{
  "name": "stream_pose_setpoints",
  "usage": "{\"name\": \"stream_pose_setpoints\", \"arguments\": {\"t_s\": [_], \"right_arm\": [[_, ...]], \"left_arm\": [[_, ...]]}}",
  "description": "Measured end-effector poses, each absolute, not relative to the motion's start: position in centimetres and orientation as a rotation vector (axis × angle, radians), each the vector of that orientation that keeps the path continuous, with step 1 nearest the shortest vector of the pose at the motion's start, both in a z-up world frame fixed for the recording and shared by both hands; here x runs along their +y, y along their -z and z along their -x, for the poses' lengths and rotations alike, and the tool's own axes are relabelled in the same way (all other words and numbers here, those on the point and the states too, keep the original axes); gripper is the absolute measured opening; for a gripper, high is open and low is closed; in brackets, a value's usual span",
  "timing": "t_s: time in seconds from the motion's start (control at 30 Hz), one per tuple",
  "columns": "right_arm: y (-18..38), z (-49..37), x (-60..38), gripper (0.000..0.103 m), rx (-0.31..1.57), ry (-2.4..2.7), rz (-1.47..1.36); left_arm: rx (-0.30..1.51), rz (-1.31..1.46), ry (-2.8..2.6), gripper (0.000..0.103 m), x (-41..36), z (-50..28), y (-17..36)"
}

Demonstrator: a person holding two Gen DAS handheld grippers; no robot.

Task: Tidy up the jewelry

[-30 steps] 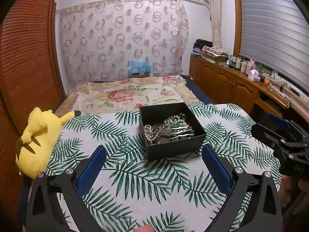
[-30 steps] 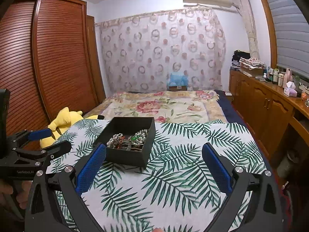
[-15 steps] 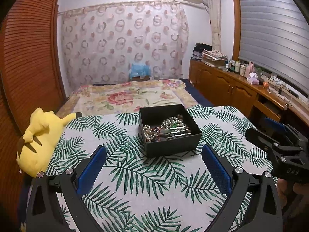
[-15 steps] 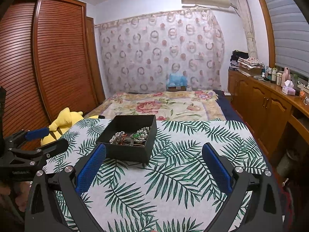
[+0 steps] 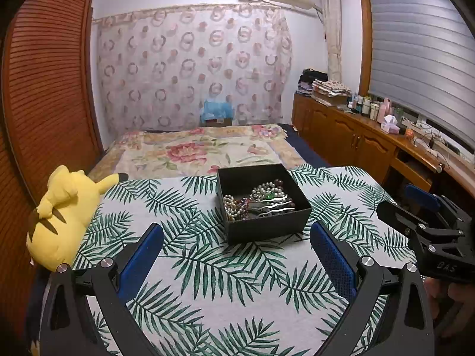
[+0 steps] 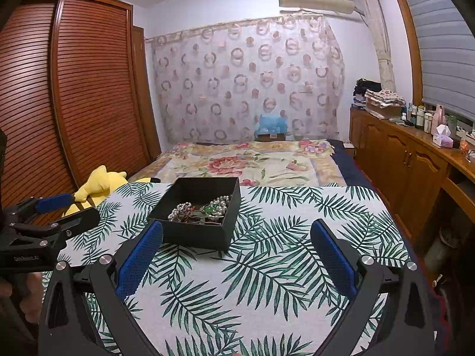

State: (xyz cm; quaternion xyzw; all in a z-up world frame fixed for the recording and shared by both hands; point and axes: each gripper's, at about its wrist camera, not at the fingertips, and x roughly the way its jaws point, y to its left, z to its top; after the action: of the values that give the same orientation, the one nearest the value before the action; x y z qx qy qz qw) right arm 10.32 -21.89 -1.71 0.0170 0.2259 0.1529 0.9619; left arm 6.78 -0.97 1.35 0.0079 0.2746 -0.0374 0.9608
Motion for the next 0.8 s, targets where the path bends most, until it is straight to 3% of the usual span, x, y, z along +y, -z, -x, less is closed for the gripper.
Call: {"name": "stream_pose_setpoints", "arguments": {"t_s": [0.8], "right_arm": [[1.72,-10.3,-21.94,0.1,0.457,-0.308,-0.033]], "left_arm": [[0.551,-0.014,0.072,0.095,-0.85,-6.54,-1.69]]}}
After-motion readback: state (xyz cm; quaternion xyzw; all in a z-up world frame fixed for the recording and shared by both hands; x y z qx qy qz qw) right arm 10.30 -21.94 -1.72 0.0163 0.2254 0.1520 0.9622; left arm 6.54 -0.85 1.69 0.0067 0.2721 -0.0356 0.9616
